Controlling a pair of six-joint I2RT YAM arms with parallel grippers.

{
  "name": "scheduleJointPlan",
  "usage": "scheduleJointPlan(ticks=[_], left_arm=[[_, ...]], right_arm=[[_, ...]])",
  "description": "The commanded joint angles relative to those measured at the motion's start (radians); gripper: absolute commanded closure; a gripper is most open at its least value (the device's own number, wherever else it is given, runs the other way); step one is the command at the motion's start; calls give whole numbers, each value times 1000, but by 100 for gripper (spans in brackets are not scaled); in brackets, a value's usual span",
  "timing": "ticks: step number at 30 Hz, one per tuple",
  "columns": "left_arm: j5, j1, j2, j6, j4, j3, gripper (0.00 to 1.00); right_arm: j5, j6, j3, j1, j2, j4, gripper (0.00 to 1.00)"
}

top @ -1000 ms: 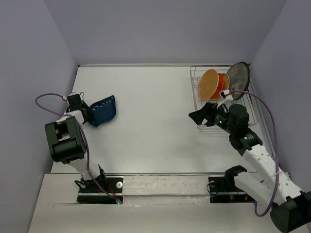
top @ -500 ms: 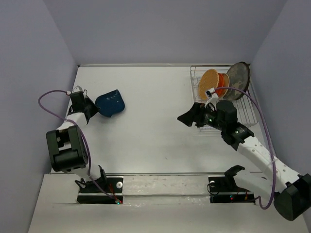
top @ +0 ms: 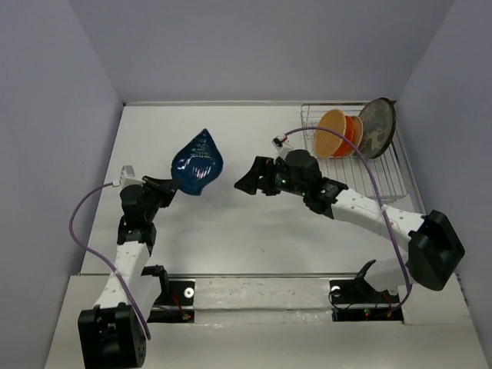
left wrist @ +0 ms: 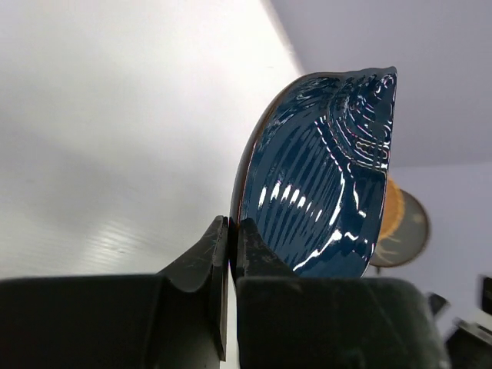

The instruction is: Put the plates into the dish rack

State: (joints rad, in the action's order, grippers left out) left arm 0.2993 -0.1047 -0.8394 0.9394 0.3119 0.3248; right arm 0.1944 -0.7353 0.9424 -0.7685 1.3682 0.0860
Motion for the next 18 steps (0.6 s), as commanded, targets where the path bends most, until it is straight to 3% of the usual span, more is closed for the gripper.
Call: scheduleJointPlan(ticks=[1, 9, 18], left_arm=[[8, 57, 152, 191, 245, -15, 94], [50, 99, 237, 283, 289, -93, 94], [44, 129, 238, 323, 343, -124, 94]], right_arm=[[-105, -84, 76, -18, 60, 126, 6], [-26, -47, 164, -55, 201, 185, 6], [-4, -33, 23, -83, 112, 310, 8]])
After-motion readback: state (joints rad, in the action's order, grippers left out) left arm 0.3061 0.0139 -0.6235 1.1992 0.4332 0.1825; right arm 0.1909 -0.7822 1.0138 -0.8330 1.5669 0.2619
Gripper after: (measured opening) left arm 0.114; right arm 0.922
